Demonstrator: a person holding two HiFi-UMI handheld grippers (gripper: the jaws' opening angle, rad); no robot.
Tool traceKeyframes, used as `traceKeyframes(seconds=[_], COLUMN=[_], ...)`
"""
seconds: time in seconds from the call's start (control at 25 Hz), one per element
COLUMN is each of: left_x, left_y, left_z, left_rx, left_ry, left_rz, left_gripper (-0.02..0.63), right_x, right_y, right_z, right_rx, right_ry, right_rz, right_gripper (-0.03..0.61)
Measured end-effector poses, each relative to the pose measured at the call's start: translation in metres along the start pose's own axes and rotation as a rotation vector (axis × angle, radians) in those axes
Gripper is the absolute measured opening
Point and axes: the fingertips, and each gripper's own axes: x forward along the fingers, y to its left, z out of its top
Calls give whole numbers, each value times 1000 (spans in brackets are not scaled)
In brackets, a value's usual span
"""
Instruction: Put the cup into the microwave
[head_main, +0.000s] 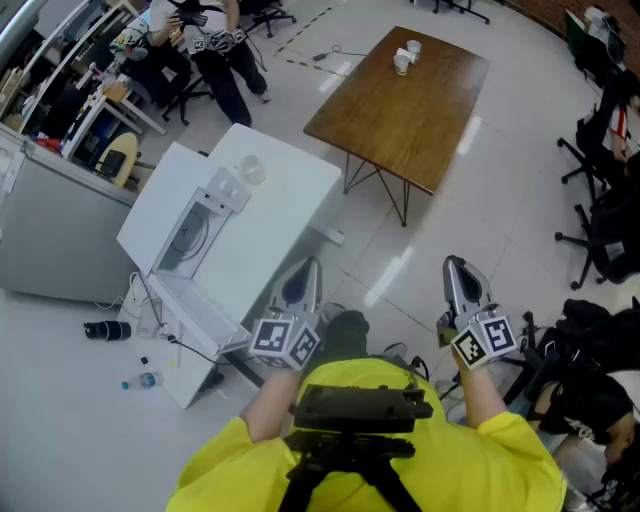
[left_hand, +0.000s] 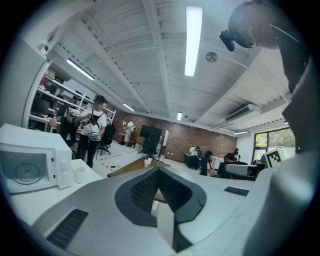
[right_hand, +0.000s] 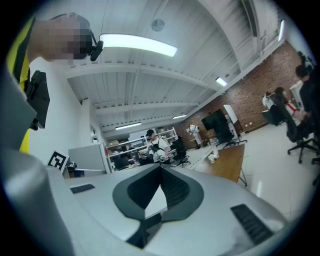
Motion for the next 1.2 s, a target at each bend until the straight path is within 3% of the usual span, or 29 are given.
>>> traceKeyframes(seconds=[0.12,0.24,0.48,0.64,0.72,0.76,0.8,0.96,1.2], left_x=[5,2,-4,-5,-5,-2,3,36,68], left_y=[65,115,201,257,276,285,292,320,354], left_z=[18,53,90,82,69,63,58,37,15], left_rx=[-26,-77,-28,-57,-97,-111,-116,-118,-211], left_ry=[-53,-172,-209,-196,-176,-171,-168,-116,-102], left_rz=[33,29,165,279,332,346,355,416,489], left_gripper=[3,3,18,18,18,18,18,18,18], right_x=[75,155,294,394,440,464,489,583,685], right_y=[28,63,129,142,144,143,140,121,111], right_z=[-8,-10,-15,-87,-136,-162,-190,-287,-379], right_rx=[14,-10,-183,-233,-273,-293,-319,-446,-407], right_ry=[23,63,90,239,313,345,378,483,563], right_rz=[63,155,345,435,461,461,465,453,455], right_gripper=[6,6,8,167,296,437,501,503,503])
